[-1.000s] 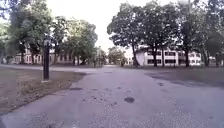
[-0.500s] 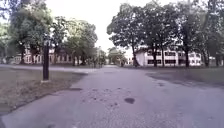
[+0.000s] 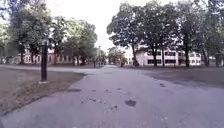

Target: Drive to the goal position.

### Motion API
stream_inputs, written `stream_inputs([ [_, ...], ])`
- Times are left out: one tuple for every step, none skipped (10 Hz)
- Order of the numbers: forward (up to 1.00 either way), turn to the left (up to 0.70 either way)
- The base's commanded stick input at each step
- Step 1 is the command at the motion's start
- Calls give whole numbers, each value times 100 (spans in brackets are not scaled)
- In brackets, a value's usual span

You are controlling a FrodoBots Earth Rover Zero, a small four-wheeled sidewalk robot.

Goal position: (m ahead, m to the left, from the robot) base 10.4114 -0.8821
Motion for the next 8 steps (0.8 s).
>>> stream_inputs([
  [45,0],
  [45,0],
  [45,0],
  [45,0],
  [45,0],
  [45,0],
  [45,0],
  [45,0],
])
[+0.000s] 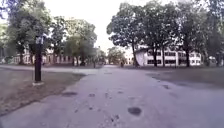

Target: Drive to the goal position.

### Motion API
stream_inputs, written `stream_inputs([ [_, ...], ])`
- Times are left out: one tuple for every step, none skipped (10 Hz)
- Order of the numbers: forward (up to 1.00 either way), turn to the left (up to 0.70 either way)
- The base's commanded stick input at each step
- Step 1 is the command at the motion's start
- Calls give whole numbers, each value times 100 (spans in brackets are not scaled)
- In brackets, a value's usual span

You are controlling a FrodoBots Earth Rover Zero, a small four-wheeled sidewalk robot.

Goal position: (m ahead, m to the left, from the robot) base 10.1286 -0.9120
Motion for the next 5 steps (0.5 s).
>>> stream_inputs([
  [45,0],
  [45,-1],
  [45,-5],
  [45,-17],
  [45,-27],
])
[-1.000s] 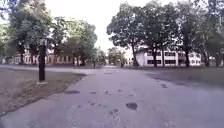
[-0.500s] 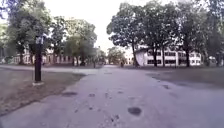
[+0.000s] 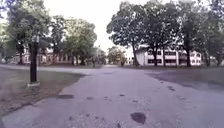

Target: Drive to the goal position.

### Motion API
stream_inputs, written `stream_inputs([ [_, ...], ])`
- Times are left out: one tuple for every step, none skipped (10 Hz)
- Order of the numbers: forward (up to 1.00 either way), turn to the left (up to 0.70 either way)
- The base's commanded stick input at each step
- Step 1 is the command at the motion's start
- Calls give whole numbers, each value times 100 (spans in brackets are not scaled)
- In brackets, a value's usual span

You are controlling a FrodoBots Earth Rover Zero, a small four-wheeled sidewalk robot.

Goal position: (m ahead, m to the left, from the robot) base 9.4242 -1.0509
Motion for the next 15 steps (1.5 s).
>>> stream_inputs([
  [45,-27],
  [45,-27],
  [45,-27],
  [45,-1],
  [45,0],
  [45,0],
  [45,0],
  [45,0],
  [45,0],
  [45,0],
  [45,0],
  [45,0],
  [45,0],
  [45,0],
  [45,0],
])
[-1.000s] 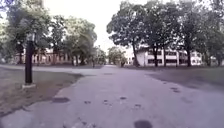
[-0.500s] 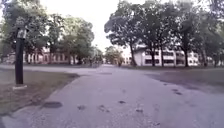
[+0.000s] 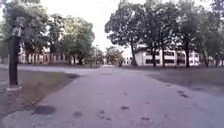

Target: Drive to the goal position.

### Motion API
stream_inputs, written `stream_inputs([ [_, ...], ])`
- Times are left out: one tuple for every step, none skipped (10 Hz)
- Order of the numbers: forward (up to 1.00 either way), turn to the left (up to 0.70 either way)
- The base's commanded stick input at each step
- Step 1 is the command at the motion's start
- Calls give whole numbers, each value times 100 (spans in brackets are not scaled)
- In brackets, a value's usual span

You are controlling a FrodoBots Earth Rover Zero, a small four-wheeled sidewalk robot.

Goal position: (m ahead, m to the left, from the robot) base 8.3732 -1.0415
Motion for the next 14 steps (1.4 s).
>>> stream_inputs([
  [45,0],
  [45,0],
  [45,0],
  [45,0],
  [45,0],
  [45,0],
  [45,0],
  [45,0],
  [45,0],
  [45,0],
  [45,0],
  [45,0],
  [45,0],
  [45,0],
])
